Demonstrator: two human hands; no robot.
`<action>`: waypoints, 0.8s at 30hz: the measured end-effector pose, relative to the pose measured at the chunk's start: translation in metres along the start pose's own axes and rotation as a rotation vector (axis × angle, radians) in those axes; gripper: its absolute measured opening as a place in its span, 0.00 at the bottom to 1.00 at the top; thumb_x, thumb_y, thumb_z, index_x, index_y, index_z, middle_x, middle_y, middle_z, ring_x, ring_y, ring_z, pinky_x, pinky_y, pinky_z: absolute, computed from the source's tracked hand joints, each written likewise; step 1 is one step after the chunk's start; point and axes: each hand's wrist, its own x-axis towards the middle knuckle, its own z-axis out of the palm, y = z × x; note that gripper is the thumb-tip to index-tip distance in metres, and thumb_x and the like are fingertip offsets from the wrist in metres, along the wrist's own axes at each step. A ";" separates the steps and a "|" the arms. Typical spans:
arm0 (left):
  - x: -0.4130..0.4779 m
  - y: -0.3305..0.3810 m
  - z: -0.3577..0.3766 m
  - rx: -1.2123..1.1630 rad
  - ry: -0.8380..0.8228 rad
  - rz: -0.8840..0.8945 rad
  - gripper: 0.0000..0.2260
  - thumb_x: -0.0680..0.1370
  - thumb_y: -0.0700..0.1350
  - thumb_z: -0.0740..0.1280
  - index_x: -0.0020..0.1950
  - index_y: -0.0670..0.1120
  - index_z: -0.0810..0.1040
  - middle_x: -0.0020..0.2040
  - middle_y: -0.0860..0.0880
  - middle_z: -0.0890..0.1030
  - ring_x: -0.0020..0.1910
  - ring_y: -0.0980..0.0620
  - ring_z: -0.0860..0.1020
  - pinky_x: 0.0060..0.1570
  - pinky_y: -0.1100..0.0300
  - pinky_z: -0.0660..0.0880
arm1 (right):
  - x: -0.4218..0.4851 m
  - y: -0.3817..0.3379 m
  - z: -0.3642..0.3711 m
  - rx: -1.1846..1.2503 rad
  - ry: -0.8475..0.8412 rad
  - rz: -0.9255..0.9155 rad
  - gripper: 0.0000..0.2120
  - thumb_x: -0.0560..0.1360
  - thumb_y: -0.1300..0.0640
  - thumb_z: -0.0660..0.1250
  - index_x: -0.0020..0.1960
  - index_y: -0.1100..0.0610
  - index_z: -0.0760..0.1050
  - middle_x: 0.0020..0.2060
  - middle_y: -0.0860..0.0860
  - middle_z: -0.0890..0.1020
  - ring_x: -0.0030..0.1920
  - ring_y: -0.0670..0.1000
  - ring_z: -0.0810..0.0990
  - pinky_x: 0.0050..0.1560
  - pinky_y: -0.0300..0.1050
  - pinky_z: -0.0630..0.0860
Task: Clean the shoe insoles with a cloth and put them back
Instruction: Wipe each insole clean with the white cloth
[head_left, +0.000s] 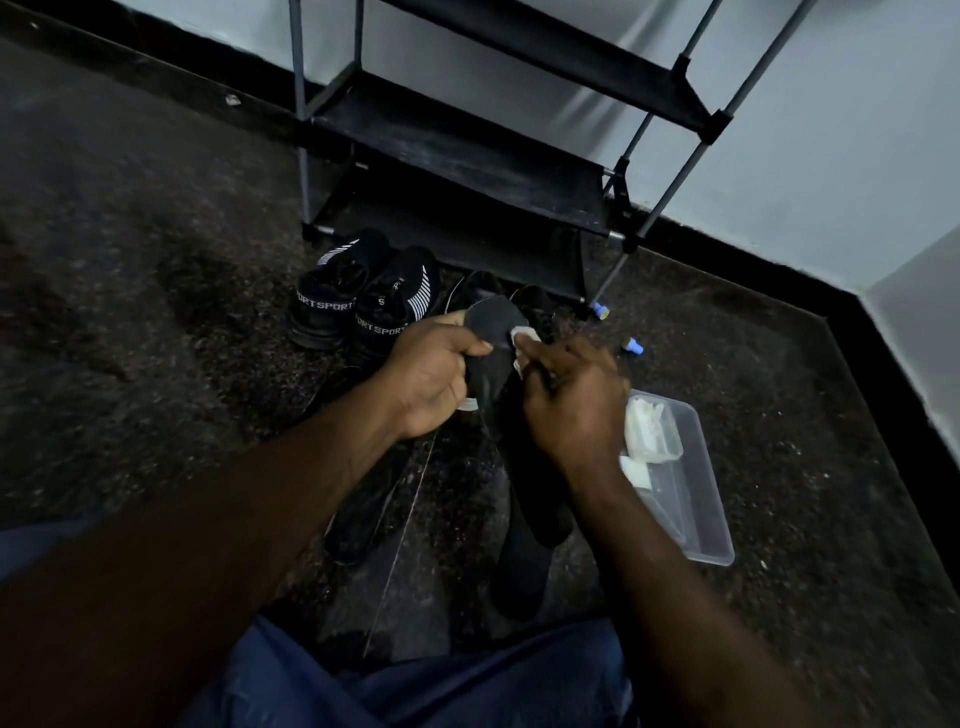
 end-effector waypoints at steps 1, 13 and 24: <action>0.000 -0.001 0.000 0.018 0.000 -0.002 0.18 0.78 0.27 0.55 0.60 0.37 0.80 0.54 0.37 0.83 0.52 0.43 0.82 0.53 0.53 0.81 | 0.000 0.000 0.001 0.002 -0.007 -0.001 0.18 0.73 0.53 0.64 0.59 0.45 0.85 0.47 0.49 0.84 0.50 0.58 0.78 0.50 0.59 0.77; 0.000 0.008 -0.006 0.089 0.007 0.011 0.21 0.77 0.27 0.56 0.66 0.36 0.78 0.64 0.30 0.79 0.59 0.39 0.78 0.61 0.48 0.77 | 0.006 -0.002 0.000 -0.039 -0.038 -0.055 0.18 0.74 0.52 0.63 0.61 0.44 0.84 0.46 0.47 0.82 0.53 0.57 0.77 0.51 0.55 0.70; -0.010 -0.002 0.001 0.330 -0.130 -0.020 0.18 0.77 0.26 0.56 0.55 0.41 0.81 0.47 0.44 0.83 0.49 0.49 0.81 0.49 0.59 0.78 | 0.005 -0.008 0.003 -0.018 -0.022 -0.172 0.19 0.73 0.55 0.65 0.61 0.44 0.84 0.45 0.45 0.79 0.51 0.55 0.77 0.49 0.55 0.72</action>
